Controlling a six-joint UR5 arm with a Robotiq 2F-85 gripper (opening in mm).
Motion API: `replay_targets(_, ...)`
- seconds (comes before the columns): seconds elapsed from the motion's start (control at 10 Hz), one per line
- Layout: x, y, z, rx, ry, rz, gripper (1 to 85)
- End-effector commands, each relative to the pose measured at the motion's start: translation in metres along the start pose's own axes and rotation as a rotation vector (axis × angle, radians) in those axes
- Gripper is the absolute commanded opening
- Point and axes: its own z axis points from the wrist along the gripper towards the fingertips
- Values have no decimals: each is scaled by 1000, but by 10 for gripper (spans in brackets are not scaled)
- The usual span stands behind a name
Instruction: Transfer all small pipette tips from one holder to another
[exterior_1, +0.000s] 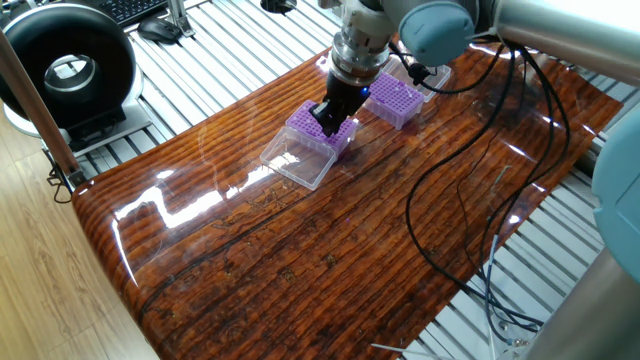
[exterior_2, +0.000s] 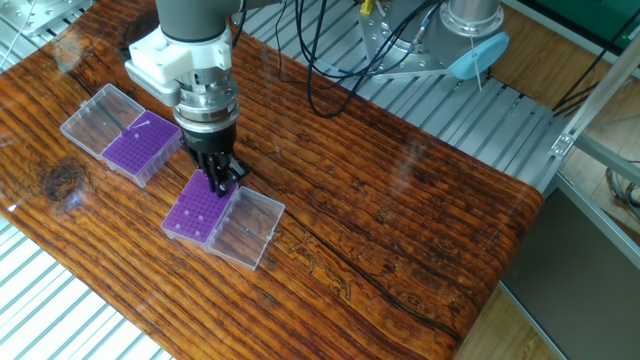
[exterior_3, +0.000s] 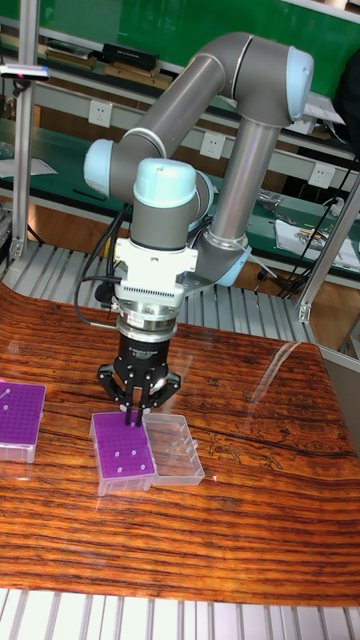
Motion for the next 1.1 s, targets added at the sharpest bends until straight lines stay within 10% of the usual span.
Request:
replay_targets(0.0, -2, 3, 3, -10, -12, 8, 210)
replay_targets(1.0, 5, -5, 2, -7, 0, -11, 207)
